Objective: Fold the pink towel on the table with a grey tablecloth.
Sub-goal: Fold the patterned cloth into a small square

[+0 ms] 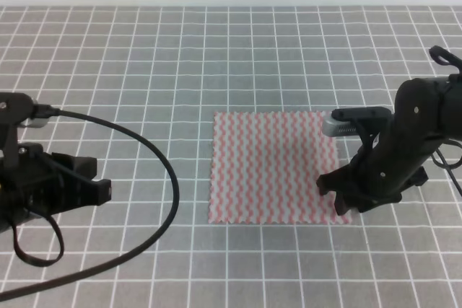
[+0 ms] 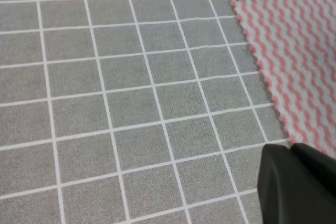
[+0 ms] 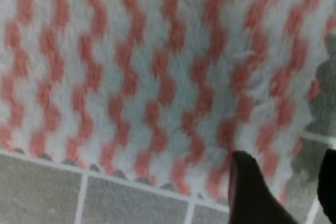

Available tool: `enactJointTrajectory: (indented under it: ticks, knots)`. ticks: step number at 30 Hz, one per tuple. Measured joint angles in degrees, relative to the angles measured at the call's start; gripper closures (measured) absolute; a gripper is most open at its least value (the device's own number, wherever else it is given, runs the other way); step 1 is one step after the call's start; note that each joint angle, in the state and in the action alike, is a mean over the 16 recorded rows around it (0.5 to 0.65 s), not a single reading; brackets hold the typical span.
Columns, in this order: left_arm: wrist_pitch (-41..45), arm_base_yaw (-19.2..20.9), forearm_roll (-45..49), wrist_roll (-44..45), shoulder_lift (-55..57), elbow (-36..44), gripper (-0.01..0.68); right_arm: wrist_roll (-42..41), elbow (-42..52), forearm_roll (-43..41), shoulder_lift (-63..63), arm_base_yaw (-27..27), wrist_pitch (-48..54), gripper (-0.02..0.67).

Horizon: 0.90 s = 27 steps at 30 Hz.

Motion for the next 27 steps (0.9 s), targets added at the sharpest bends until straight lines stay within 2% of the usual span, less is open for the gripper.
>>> enactJointTrajectory:
  ticks: [9, 14, 27]
  knots:
    - [0.0, 0.0, 0.0, 0.8, 0.0, 0.0, 0.672, 0.7, 0.1, 0.6, 1.0, 0.0, 0.5, 0.381]
    - [0.0, 0.0, 0.0, 1.3, 0.0, 0.0, 0.672, 0.7, -0.1, 0.6, 1.5, 0.2, 0.9, 0.404]
    - [0.0, 0.0, 0.0, 1.8, 0.0, 0.0, 0.672, 0.6, -0.9, 0.5, 1.8, 0.8, 1.7, 0.608]
